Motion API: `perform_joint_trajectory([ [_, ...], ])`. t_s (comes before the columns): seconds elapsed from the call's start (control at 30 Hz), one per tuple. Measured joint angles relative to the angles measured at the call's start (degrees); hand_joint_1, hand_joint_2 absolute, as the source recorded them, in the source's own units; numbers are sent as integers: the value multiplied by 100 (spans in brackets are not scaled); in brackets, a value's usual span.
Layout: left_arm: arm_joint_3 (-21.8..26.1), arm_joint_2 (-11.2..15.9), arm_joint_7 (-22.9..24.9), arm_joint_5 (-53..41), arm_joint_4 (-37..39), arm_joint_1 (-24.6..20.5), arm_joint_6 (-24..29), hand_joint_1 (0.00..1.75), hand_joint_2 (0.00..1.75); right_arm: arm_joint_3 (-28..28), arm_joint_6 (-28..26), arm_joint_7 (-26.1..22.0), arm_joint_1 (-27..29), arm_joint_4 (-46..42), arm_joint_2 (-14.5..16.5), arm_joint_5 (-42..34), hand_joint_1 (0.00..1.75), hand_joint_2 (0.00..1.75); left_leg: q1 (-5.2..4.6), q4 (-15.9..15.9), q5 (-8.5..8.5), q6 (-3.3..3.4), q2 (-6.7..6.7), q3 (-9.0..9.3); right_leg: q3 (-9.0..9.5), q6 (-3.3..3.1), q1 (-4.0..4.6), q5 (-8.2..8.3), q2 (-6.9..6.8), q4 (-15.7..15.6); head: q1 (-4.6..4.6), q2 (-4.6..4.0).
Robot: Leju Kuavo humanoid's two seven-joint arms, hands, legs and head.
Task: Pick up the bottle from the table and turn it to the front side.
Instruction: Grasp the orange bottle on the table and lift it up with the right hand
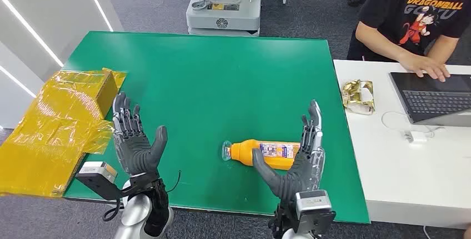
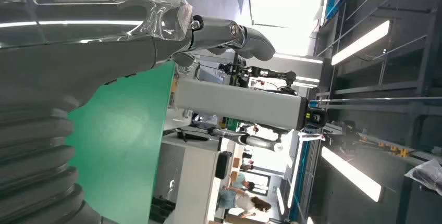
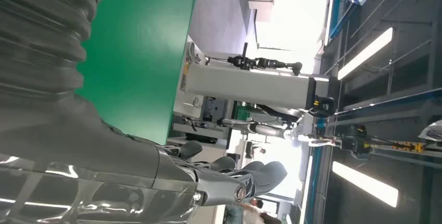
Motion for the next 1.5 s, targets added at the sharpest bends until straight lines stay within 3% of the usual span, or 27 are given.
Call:
perform_joint_trajectory([
  [0.17, 23, 17, 57, -125, -83, 82, -55, 0, 175, -21, 156, 415, 27, -117, -36, 574, 0, 175, 0, 0, 0, 0, 1, 1, -1, 0, 0, 0, 1, 0, 1, 0],
  [0.3, 95, 28, 46, -197, -108, 196, -92, 0, 175, -103, 726, 1102, 174, -349, -178, 1579, 0, 175, 0, 0, 0, 0, 0, -1, 0, 0, 0, -1, -1, 0, -1, 0],
  [0.43, 167, 49, -1, -204, -145, 312, -163, 0, 175, -265, 1633, 1778, 178, -479, -586, 2411, 0, 175, -1, 0, -2, 2, 0, -3, 0, 1, -1, 0, -1, -2, 1, 0],
  [0.63, 243, 80, -8, -202, -198, 367, -254, 0, 175, -494, 2849, 2197, -236, -421, -1216, 2689, 0, 175, -3, 2, 0, 5, -1, -3, 2, 4, -3, 4, -2, -2, 1, 0],
  [0.77, 247, 118, -8, -191, -203, 356, -281, 0, 175, -499, 3641, 2327, -832, -80, -1655, 2714, 0, 175, -3, 2, 5, 10, 1, -1, 3, 3, -3, 10, 0, -1, -1, 0],
  [0.9, 247, 169, -15, -143, -202, 350, -284, 0, 175, -472, 4045, 2408, -1451, 374, -1924, 2782, 0, 175, -2, 3, 11, 16, 0, -1, 3, 3, -3, 10, -4, -1, -1, 0],
  [1.07, 247, 220, -21, -111, -202, 347, -281, 0, 175, -403, 4239, 2451, -1888, 773, -2108, 2809, 0, 175, -2, 3, 11, 16, -1, -3, 2, 2, -2, 10, -5, 0, -1, 0],
  [1.17, 246, 242, -23, -88, -202, 336, -262, 0, 175, -272, 4619, 2467, -2227, 1059, -2234, 2771, 0, 175, -3, 2, 11, 16, 2, -6, -1, 2, -2, 10, -2, 0, -1, 0],
  [1.33, 243, 277, -24, 6, -197, 268, -223, 0, 175, 96, 5226, 2298, -3084, 1802, -2434, 2530, 0, 175, -3, 3, 12, 18, -2, -7, 0, 7, -3, 13, -8, 0, 0, 0],
  [1.5, 222, 319, -46, 169, -169, 178, -108, 0, 175, 679, 5577, 2180, -3832, 2696, -2445, 2363, 0, 175, -3, 4, 15, 18, -3, -6, 0, 10, -2, 16, -8, 1, -2, 0],
])
